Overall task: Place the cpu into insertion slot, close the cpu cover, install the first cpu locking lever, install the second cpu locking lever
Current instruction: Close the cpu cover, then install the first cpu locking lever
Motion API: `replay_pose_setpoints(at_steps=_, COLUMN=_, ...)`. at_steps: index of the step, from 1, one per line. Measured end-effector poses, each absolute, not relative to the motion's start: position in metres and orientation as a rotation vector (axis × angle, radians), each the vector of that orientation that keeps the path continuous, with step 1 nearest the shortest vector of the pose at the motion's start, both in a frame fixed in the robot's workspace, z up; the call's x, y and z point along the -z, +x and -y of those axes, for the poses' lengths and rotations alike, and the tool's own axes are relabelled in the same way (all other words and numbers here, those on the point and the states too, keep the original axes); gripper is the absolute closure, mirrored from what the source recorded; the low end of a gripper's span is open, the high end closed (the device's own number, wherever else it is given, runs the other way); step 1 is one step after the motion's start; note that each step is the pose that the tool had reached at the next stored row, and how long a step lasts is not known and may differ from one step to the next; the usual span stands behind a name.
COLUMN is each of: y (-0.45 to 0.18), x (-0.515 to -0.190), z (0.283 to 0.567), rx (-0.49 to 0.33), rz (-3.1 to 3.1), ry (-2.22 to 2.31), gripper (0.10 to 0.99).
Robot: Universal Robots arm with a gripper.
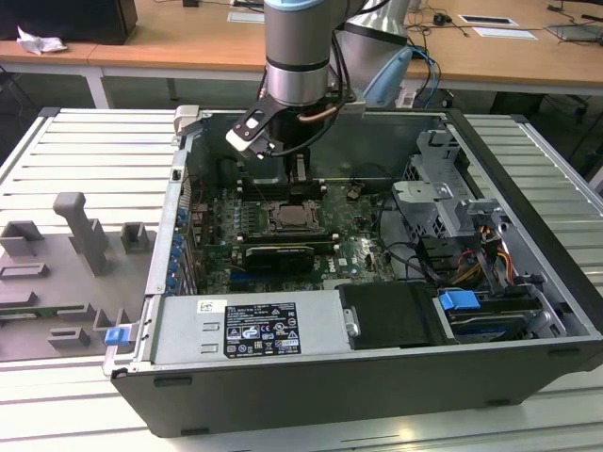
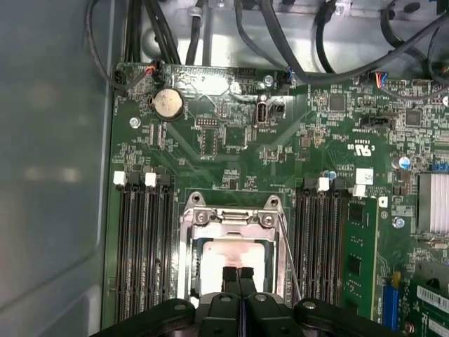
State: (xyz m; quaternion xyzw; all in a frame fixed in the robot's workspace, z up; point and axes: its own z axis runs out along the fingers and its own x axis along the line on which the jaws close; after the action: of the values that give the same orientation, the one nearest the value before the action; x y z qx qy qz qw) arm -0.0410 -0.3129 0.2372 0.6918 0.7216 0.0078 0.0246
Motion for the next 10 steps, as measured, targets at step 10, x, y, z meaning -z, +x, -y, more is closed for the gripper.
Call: replay_pose_setpoints(at_steps=10, y=-0.045, x=-0.2375, z=0.3129, rx=-0.023, rz=-2.232, ry=2.14, gripper=0.98)
